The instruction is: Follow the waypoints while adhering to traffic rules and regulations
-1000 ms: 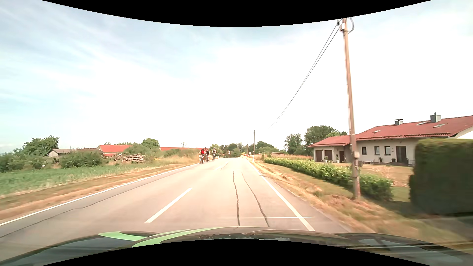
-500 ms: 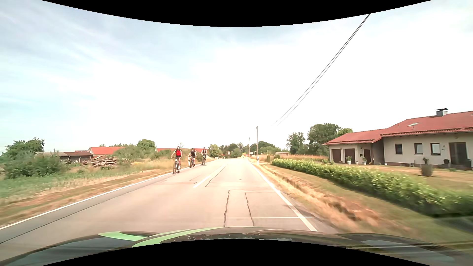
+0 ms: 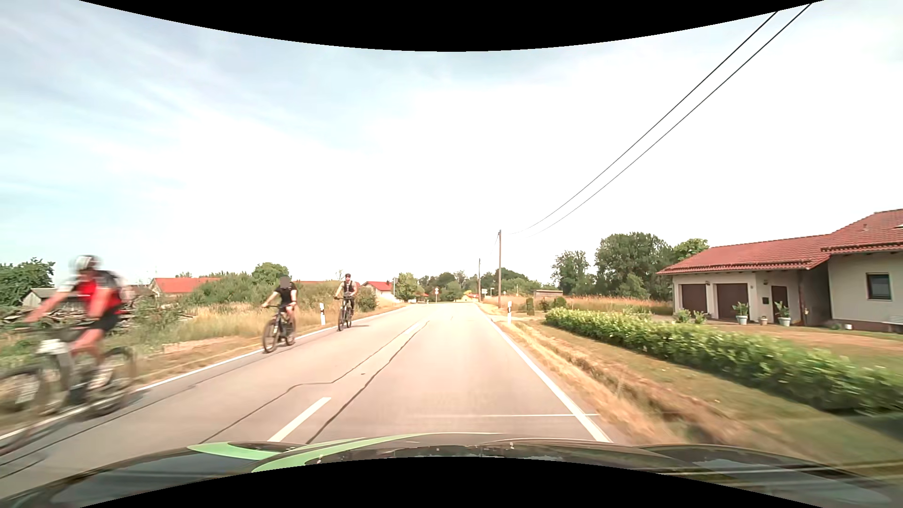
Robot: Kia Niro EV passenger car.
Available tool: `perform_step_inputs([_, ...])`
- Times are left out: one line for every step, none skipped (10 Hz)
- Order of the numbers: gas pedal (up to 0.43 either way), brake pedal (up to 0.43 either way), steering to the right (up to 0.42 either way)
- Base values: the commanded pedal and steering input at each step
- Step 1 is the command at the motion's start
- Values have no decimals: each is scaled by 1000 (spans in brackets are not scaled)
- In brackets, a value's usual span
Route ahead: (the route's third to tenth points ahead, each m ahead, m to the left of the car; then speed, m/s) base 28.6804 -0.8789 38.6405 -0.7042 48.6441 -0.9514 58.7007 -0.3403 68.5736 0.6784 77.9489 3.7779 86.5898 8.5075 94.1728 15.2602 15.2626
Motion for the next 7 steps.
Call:
perform_step_inputs([0,0,0])
perform_step_inputs([0,0,0])
perform_step_inputs([0,0,2])
perform_step_inputs([0,0,3])
perform_step_inputs([0,0,4])
perform_step_inputs([0,0,5])
perform_step_inputs([0,0,6])
